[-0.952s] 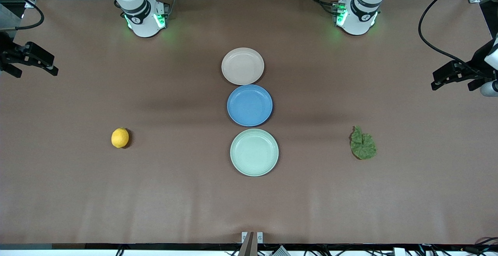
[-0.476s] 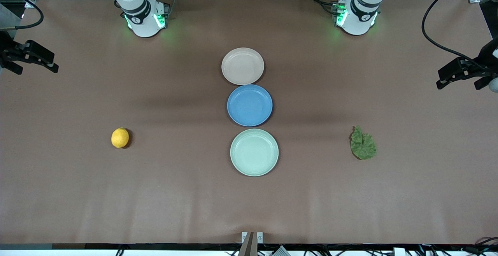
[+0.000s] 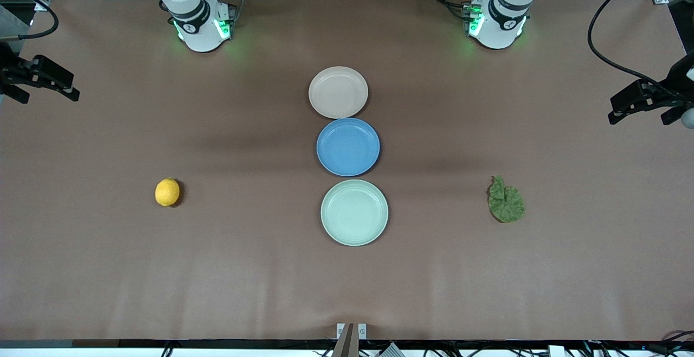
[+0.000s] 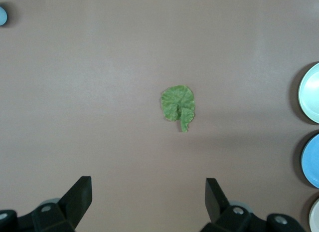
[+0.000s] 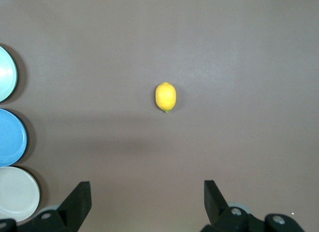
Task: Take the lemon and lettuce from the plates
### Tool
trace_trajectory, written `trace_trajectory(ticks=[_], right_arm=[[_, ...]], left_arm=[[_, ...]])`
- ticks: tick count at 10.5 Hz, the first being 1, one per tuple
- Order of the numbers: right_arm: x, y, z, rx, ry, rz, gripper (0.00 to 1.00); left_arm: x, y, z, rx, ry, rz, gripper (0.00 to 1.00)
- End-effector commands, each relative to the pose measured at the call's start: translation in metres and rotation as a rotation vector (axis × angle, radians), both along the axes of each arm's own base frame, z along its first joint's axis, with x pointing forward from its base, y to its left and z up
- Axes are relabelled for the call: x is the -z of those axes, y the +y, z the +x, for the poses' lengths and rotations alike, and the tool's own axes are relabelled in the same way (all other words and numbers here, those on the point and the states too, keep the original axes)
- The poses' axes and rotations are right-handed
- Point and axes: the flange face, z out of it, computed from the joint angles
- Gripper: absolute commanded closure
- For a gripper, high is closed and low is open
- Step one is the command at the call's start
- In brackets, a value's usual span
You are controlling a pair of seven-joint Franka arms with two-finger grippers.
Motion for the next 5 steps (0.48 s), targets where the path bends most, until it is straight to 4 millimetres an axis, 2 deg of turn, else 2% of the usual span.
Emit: trace_trajectory(ticks=[1, 5], right_arm=[[-0.0033, -0.0038, 0.0020, 0.008, 0.005, -0.036, 0.00], [0.0024, -0.0063, 0.0053, 0.009, 0.016, -0.042, 0.00]], left_arm=[[-0.0051, 0.0015, -0.0056, 0.024, 0.008, 0.007, 0.00], [-0.0018, -0.0014, -0.0108, 0.028, 0.051, 0.004, 0.00]])
